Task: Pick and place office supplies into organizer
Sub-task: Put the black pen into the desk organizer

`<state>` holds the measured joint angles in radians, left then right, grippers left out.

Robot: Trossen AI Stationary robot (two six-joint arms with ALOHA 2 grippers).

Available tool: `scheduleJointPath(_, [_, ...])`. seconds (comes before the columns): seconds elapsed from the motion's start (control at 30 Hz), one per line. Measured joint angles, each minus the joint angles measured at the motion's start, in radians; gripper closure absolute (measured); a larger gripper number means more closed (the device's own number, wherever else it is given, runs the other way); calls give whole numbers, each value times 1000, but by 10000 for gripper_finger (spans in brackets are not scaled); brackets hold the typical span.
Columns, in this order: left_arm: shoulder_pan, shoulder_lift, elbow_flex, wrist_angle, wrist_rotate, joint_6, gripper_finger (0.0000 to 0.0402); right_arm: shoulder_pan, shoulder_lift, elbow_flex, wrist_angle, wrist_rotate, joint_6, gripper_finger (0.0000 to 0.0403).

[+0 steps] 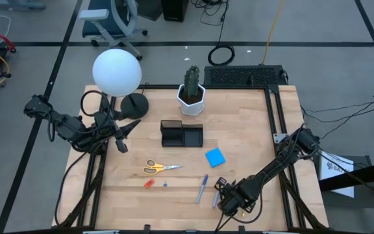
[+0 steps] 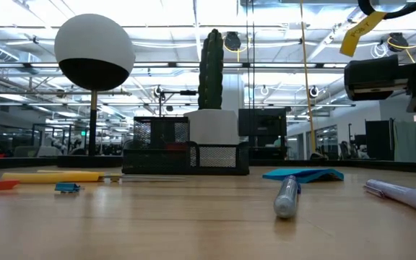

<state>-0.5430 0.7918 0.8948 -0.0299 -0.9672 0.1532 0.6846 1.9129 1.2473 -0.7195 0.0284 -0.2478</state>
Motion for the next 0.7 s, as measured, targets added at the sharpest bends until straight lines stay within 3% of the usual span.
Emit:
scheduleJointPath(0.23, [0,0,0,0,0,0,250,-2,1,-2,3,-7,-1,300])
scheduleJointPath(0.57, [0,0,0,0,0,0,250,-9,3,-3,5,-20,-11,377])
scheduleJointPath(0.7, [0,0,0,0,0,0,250,-18,3,-3,7,-32,-11,384])
